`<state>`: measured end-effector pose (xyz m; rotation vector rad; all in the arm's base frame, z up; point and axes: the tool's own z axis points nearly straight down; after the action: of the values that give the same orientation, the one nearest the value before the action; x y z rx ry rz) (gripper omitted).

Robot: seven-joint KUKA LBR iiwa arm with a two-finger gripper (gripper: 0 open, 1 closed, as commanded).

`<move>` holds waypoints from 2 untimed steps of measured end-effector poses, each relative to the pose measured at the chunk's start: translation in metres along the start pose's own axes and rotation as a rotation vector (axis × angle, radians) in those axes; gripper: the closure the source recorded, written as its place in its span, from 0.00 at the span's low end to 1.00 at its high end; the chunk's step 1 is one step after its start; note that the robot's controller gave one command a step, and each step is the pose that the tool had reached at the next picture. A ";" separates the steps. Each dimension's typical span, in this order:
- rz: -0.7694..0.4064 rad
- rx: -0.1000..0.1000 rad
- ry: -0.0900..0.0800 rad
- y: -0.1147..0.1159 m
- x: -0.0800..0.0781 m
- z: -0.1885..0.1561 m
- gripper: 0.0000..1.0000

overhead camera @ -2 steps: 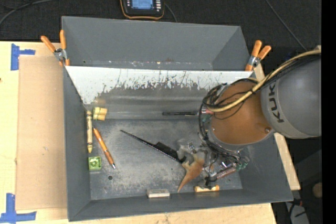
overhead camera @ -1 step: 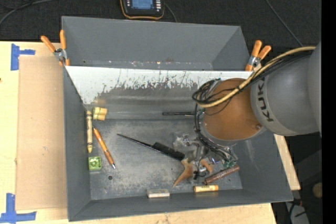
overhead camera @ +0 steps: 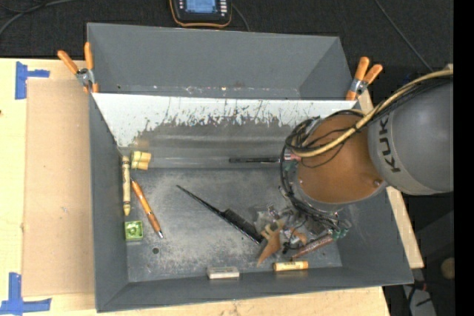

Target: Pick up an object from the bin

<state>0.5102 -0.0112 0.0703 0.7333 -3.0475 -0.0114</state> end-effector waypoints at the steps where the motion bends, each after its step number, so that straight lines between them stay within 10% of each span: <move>1: 0.000 0.000 0.000 0.000 0.000 0.000 1.00; 2: -0.001 -0.003 0.005 0.001 0.001 -0.010 1.00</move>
Offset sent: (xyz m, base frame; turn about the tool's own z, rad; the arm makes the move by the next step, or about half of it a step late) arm 0.0000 0.0000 0.0364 0.0000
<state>0.5084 -0.0106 0.0806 0.7333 -3.0423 -0.0137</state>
